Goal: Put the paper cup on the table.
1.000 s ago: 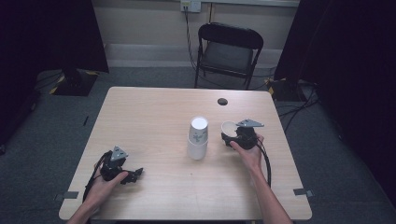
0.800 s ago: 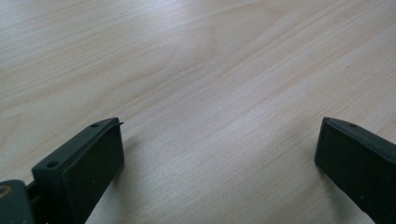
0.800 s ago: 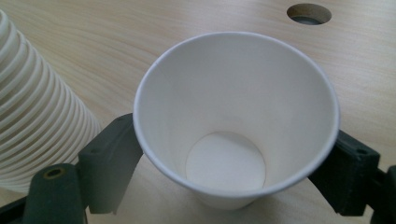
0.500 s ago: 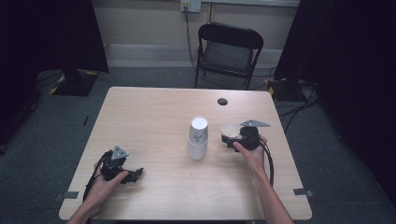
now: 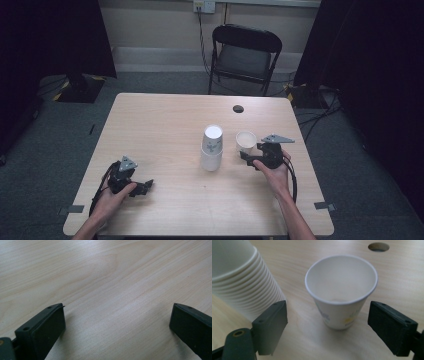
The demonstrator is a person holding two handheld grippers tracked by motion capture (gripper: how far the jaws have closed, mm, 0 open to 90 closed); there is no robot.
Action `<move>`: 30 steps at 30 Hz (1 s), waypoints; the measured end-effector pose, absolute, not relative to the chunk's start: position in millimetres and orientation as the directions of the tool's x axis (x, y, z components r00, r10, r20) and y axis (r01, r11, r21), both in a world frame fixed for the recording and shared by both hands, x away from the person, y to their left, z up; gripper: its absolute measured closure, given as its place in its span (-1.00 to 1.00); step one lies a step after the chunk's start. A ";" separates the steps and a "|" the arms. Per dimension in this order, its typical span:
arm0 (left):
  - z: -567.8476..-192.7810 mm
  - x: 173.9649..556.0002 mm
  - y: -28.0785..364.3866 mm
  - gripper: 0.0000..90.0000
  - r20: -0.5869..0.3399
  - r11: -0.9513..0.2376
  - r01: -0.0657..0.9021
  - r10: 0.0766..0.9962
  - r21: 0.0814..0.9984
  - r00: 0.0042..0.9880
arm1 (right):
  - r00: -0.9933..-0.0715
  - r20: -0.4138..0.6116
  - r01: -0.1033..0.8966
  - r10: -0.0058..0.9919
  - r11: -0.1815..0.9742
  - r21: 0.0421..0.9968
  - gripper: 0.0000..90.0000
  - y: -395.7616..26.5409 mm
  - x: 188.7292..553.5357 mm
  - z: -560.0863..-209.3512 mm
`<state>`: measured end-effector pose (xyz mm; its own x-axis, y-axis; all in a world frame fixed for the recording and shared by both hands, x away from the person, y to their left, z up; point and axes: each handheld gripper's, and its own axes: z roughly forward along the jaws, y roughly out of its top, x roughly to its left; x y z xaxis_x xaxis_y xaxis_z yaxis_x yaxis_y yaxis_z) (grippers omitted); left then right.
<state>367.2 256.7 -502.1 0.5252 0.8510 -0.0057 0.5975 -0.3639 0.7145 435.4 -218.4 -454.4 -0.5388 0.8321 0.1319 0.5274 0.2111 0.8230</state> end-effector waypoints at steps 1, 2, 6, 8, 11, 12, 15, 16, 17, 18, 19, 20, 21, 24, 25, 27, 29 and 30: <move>-502.1 367.2 256.7 -1.00 -0.006 -0.364 0.598 0.851 0.714 0.525 | -0.539 0.127 0.530 0.833 0.218 0.820 -0.67 -219.2 433.3 -454.5; -502.1 367.1 256.7 -1.00 -0.007 -0.363 0.598 0.851 0.714 0.525 | -0.541 0.108 0.521 0.834 0.232 0.821 -0.67 -222.4 425.1 -452.6; -502.1 367.0 256.6 -1.00 -0.006 -0.363 0.599 0.853 0.714 0.523 | -0.548 0.107 0.515 0.829 0.234 0.825 -0.68 -226.3 416.0 -447.9; -502.0 366.2 256.1 -1.00 -0.007 -0.355 0.603 0.858 0.714 0.514 | -0.553 0.103 0.505 0.827 0.234 0.831 -0.68 -228.0 408.7 -444.1; -502.0 363.1 254.3 -1.00 -0.006 -0.342 0.610 0.869 0.715 0.494 | -0.551 0.110 0.503 0.827 0.224 0.835 -0.67 -230.1 396.5 -441.7; -502.2 362.7 254.0 -1.00 -0.007 -0.341 0.609 0.869 0.716 0.494 | -0.540 0.105 0.502 0.835 0.220 0.837 -0.65 -230.6 393.5 -442.2; -502.1 362.7 254.1 -1.00 -0.008 -0.341 0.609 0.869 0.716 0.496 | -0.532 0.091 0.496 0.842 0.223 0.839 -0.62 -229.9 379.8 -446.6; -502.2 362.7 254.0 -1.00 -0.009 -0.340 0.610 0.869 0.716 0.495 | -0.539 0.095 0.503 0.837 0.229 0.834 -0.61 -229.5 375.6 -449.4; -502.3 362.6 254.0 -1.00 -0.010 -0.340 0.609 0.868 0.717 0.496 | -0.544 0.101 0.513 0.833 0.235 0.825 -0.61 -228.7 365.5 -457.1; -502.3 362.6 254.0 -1.00 -0.010 -0.340 0.609 0.868 0.717 0.496 | -0.544 0.101 0.513 0.833 0.235 0.825 -0.61 -228.7 365.5 -457.1; -502.3 362.4 254.3 -1.00 -0.012 -0.343 0.607 0.865 0.717 0.502 | -0.555 0.099 0.525 0.826 0.256 0.812 -0.62 -228.1 358.4 -463.3; -502.3 362.4 254.3 -1.00 -0.012 -0.343 0.607 0.865 0.717 0.502 | -0.555 0.099 0.525 0.826 0.256 0.812 -0.62 -228.1 358.4 -463.3; -502.3 362.3 254.4 -1.00 -0.012 -0.344 0.606 0.864 0.717 0.504 | -0.567 0.082 0.528 0.820 0.284 0.800 -0.63 -227.8 352.1 -470.0; -502.1 362.0 255.4 -1.00 -0.006 -0.360 0.601 0.854 0.713 0.519 | -0.573 0.080 0.545 0.816 0.306 0.781 -0.65 -228.1 347.9 -477.9; -501.9 361.9 255.5 -1.00 -0.005 -0.363 0.601 0.854 0.712 0.521 | -0.573 0.074 0.550 0.816 0.316 0.773 -0.65 -227.8 347.3 -480.7; -501.9 361.9 255.5 -1.00 -0.005 -0.363 0.601 0.854 0.712 0.521 | -0.582 0.063 0.558 0.811 0.342 0.756 -0.66 -225.2 347.2 -486.6; -501.9 361.9 255.5 -1.00 -0.005 -0.363 0.601 0.854 0.712 0.521 | -0.594 0.040 0.557 0.804 0.375 0.741 -0.66 -217.9 347.1 -490.2; -501.9 361.9 255.5 -1.00 -0.004 -0.363 0.601 0.854 0.712 0.521 | -0.599 0.034 0.557 0.800 0.386 0.735 -0.66 -214.8 346.8 -491.4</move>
<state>361.9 255.5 -501.9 0.5211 0.8535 -0.0043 0.6006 -0.3631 0.7123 346.8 -214.8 -491.4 -0.5986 0.8003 0.0339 0.5572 0.3856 0.7354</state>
